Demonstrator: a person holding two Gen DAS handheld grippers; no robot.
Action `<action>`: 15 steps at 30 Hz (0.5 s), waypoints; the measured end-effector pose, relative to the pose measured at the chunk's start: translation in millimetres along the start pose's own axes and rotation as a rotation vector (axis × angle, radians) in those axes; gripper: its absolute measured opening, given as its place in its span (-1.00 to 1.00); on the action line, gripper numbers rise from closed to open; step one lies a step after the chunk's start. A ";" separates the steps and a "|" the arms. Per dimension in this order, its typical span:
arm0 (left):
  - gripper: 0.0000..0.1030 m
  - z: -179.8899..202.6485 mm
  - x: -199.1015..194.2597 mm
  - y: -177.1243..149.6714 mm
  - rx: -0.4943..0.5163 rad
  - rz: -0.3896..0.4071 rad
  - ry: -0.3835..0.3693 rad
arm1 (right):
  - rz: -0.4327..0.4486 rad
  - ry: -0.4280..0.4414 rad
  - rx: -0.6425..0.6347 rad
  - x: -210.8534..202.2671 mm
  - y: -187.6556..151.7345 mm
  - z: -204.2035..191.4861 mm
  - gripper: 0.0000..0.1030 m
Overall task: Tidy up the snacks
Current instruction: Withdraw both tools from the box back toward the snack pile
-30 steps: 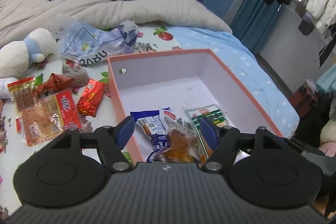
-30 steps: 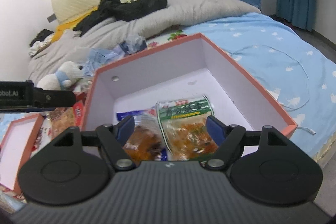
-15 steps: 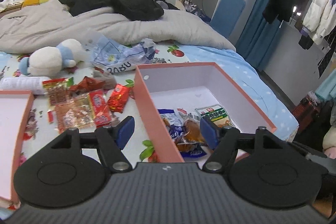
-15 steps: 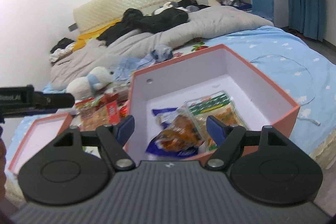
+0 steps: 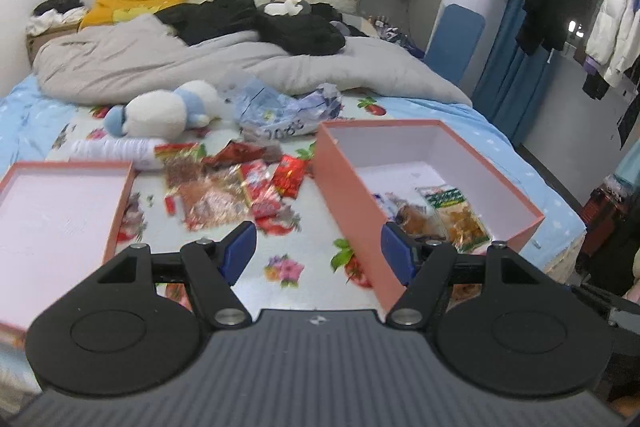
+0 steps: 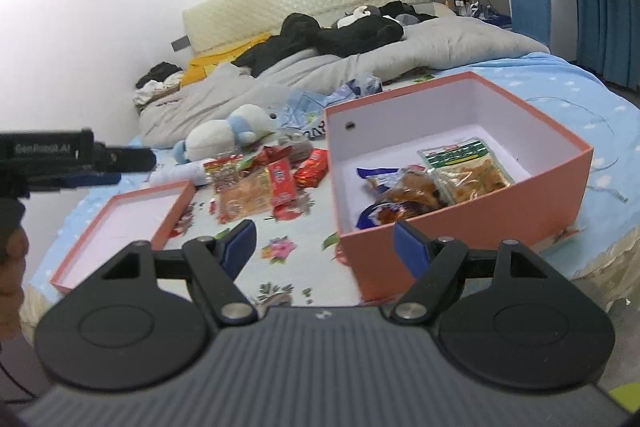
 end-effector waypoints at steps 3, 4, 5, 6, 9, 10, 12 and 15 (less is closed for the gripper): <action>0.43 -10.7 -12.4 -18.0 -0.027 0.004 0.028 | 0.011 -0.010 -0.015 -5.2 -9.5 -10.8 0.49; 0.43 -14.3 -15.8 -24.0 -0.041 0.006 0.034 | 0.012 -0.010 -0.021 -6.5 -13.0 -14.7 0.49; 0.43 -17.8 -19.2 -30.2 -0.055 0.006 0.034 | 0.014 -0.011 -0.027 -7.6 -15.8 -17.8 0.49; 0.43 -21.4 -22.8 -37.6 -0.068 0.004 0.033 | 0.018 -0.012 -0.037 -9.1 -19.1 -22.0 0.49; 0.43 -29.1 -31.2 -54.0 -0.093 -0.004 0.041 | 0.026 -0.006 -0.063 -13.5 -26.7 -34.6 0.49; 0.43 -31.9 -34.6 -58.5 -0.100 -0.005 0.042 | 0.029 -0.001 -0.070 -14.8 -27.9 -37.9 0.49; 0.43 -37.4 -40.9 -65.3 -0.112 -0.006 0.046 | 0.024 0.004 -0.070 -14.4 -28.4 -42.5 0.49; 0.43 -46.6 -49.7 -70.5 -0.129 -0.003 0.064 | 0.021 0.011 -0.081 -11.8 -28.2 -50.2 0.49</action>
Point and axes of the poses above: each gripper's, at about its wrist camera, not at the fingertips, and x roughly the way its jaws point, z to its right, y to its top, the point moved 4 cm from there along x, roughly the way its jaws point, and after that the axes turned 9 degrees about -y, right-handed, at the moved point
